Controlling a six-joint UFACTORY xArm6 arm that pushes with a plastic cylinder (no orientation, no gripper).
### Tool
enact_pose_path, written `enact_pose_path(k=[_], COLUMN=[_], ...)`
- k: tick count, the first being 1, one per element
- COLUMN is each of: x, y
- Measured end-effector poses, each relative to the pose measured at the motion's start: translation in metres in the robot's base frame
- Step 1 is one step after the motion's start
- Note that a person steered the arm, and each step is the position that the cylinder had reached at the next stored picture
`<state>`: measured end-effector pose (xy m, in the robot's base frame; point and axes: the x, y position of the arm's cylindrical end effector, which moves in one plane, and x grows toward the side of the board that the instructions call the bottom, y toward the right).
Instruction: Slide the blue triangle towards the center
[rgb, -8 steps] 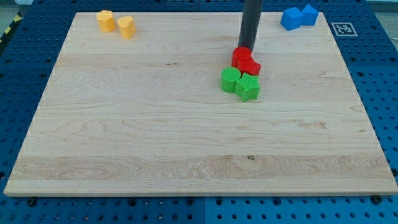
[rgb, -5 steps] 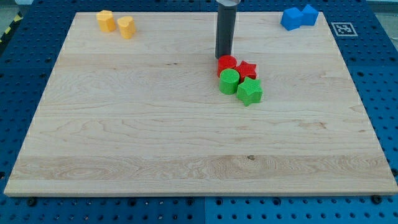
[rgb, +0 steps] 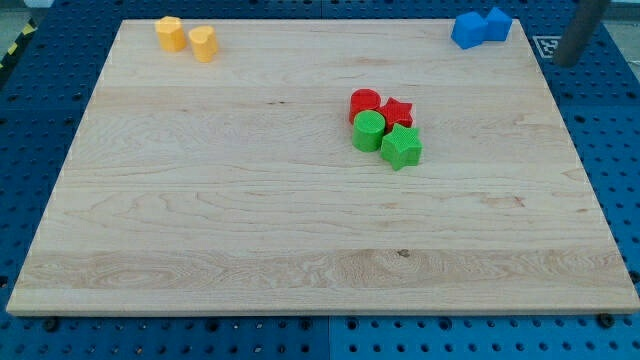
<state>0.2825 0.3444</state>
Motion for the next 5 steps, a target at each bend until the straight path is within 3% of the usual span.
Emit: enact_pose_path(k=[1,2,3,5], x=[-0.016,-0.090,-0.091,-0.090], y=[0.001,-0.007,-0.009,-0.100])
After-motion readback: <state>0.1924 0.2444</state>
